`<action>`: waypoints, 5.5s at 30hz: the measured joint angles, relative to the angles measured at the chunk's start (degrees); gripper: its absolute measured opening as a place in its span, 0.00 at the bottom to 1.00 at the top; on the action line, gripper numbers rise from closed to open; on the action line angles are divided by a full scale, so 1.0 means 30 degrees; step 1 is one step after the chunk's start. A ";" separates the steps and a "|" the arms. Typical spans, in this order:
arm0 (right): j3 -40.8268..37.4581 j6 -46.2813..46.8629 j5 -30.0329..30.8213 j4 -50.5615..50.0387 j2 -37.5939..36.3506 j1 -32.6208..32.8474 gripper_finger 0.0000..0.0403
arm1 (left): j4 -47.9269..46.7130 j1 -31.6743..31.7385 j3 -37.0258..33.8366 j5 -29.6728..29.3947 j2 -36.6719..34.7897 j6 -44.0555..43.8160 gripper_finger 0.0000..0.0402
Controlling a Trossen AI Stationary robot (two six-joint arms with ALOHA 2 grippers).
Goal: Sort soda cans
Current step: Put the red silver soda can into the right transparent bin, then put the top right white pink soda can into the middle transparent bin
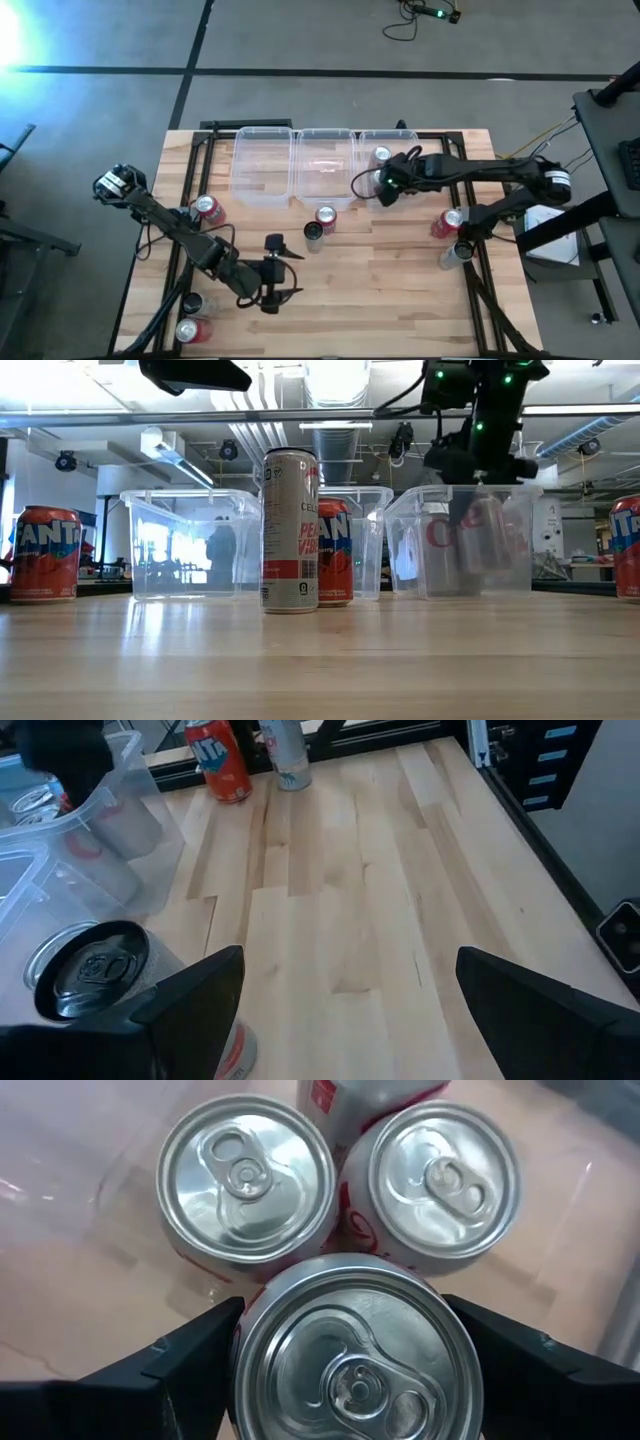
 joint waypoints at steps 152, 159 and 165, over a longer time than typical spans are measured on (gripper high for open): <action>2.1303 -1.1821 -0.4491 -0.0037 1.6610 -0.3519 0.74 | 0.8472 -0.0348 -0.8576 -0.2456 0.1809 -0.6555 0.87; 2.2316 -1.2338 -0.4476 -0.0447 1.5527 -0.3286 0.86 | 0.3998 -0.0370 -0.6309 -0.2327 -0.0524 -0.5194 0.87; 2.2709 -1.2792 -0.3585 -0.2544 1.2806 -0.1677 0.87 | -0.1518 -0.0384 -0.3706 -0.2530 -0.2412 -0.5452 0.87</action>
